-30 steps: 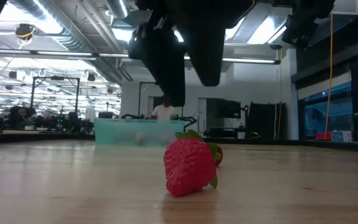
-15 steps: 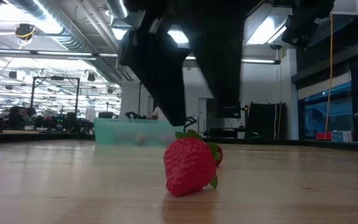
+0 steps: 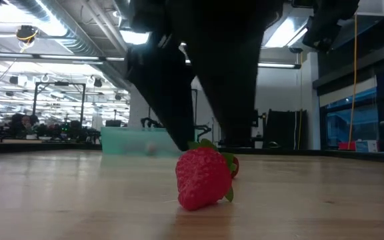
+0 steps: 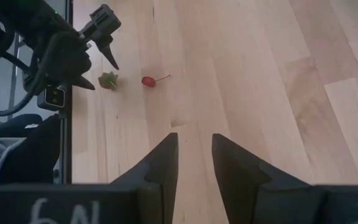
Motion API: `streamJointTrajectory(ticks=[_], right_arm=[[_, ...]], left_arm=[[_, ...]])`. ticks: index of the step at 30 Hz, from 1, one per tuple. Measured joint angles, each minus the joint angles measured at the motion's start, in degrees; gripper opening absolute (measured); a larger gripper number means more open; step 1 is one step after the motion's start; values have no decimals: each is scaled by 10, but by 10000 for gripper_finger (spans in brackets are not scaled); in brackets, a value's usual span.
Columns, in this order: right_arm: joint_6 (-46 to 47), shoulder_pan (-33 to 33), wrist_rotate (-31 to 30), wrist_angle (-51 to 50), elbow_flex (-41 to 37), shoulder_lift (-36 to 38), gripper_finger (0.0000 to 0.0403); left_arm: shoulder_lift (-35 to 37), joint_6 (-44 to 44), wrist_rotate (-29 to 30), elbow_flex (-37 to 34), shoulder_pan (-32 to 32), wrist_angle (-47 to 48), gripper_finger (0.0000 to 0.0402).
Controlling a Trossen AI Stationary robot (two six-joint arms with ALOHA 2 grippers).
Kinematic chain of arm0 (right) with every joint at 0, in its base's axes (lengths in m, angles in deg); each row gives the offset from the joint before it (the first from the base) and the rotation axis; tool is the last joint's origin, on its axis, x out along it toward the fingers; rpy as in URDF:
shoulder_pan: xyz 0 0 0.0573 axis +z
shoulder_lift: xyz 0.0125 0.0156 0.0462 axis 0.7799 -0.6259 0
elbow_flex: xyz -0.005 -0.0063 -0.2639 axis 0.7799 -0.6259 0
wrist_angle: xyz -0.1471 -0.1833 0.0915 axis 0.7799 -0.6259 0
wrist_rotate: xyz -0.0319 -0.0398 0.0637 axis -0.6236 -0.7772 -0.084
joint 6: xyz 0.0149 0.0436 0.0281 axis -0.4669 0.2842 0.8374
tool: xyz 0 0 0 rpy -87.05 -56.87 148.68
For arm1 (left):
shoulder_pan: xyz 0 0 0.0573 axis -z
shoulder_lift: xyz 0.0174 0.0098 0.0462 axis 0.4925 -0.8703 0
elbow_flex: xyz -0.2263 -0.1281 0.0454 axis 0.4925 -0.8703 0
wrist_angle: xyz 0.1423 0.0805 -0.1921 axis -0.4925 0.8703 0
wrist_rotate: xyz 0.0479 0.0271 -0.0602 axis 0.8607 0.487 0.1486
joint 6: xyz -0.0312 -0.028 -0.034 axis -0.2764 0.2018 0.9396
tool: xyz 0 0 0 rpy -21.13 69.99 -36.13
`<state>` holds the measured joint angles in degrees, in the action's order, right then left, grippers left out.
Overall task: Pick and placing Produce into tupperware
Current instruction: Put the red strawberry into the blue bin
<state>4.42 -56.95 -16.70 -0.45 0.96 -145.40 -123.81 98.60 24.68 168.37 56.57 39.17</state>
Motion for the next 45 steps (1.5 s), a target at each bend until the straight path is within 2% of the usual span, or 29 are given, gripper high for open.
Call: streamJointTrajectory(ticks=[13,28,45], right_arm=[[0,0,0,0,0,0,100],[-1,0,0,0,0,0,100],[-2,0,0,0,0,0,100]], left_arm=[[-4,1,-1,-57,0,-43,282],[-3,5,0,-58,0,-48,280],[-3,5,-13,-59,-1,-35,174]])
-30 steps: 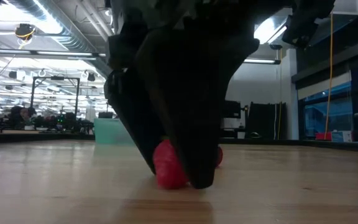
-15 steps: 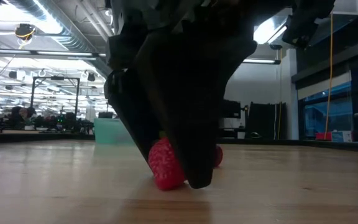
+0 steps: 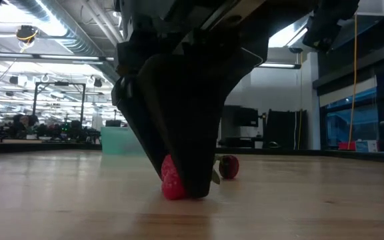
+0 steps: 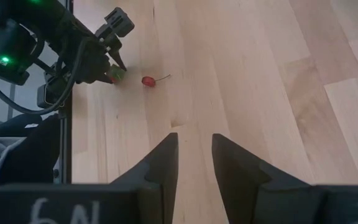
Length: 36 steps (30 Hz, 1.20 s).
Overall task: Pick and placing Produce into tupperware
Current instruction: Put the red strawberry into the blue bin
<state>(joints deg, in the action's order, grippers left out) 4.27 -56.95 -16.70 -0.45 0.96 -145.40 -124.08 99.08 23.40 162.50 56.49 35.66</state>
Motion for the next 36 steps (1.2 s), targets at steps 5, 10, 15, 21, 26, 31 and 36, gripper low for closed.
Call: streamJointTrajectory(ticks=[5,10,15,21,26,31,36], right_arm=[[1,0,0,0,0,0,100],[1,0,0,0,0,0,100],[1,0,0,0,0,0,100],[0,0,0,-1,0,0,100],[-1,0,0,-2,0,0,100],[-10,2,0,-9,0,0,100],[-44,4,-1,-8,0,0,100]], left_arm=[[0,-10,-5,0,-3,1,136],[0,-19,-19,0,-12,7,127],[6,-61,-47,-1,-26,30,134],[63,-104,-30,-1,-68,105,127],[126,-143,1,-1,-114,186,136],[199,-190,71,0,-175,250,136],[266,-268,89,0,-252,253,129]])
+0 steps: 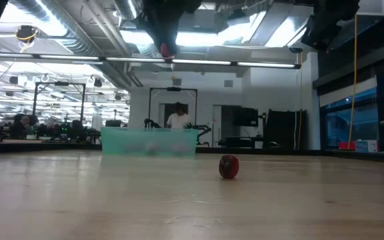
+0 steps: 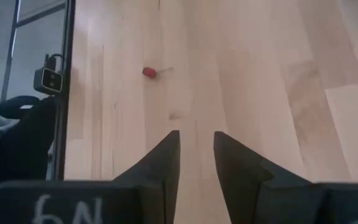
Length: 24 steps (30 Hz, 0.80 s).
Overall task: Pick and placing Produce into tupperware
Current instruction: Put the red strawberry into the blue bin
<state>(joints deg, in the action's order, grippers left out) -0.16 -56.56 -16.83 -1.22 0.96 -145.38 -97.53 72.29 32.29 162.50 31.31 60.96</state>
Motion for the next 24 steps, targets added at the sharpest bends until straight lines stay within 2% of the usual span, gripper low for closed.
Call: streamJointTrajectory(ticks=[5,10,16,20,24], right_arm=[[3,0,-14,14,0,0,100],[35,0,-14,15,0,0,100],[44,0,-15,15,0,0,100],[13,0,-19,19,0,0,100],[-19,0,-59,37,0,0,100]], left_arm=[[38,-36,0,0,-88,3,139],[42,-65,-25,0,-179,3,136],[22,-146,-74,0,-296,-23,137],[10,-205,-94,0,-363,-39,138],[-9,-238,-98,0,-407,-51,135]])
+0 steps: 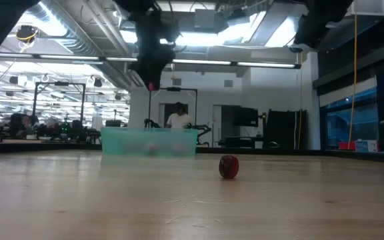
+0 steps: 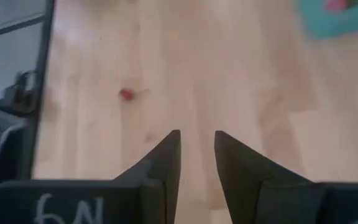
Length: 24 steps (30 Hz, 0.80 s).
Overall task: Pick and placing Produce into tupperware
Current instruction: Put the red strawberry into the blue bin
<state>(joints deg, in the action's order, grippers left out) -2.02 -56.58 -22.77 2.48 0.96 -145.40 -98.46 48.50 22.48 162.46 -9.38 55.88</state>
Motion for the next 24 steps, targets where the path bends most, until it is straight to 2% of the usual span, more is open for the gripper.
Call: streamJointTrajectory(ticks=[7,14,24], right_arm=[[-30,0,-82,50,0,0,100],[-29,0,-85,55,0,0,100],[-38,0,-85,55,0,0,100]], left_arm=[[-72,-44,-35,1,-45,-41,138],[-157,-85,-43,0,-60,-66,138],[-219,-105,-60,0,-60,-72,138]])
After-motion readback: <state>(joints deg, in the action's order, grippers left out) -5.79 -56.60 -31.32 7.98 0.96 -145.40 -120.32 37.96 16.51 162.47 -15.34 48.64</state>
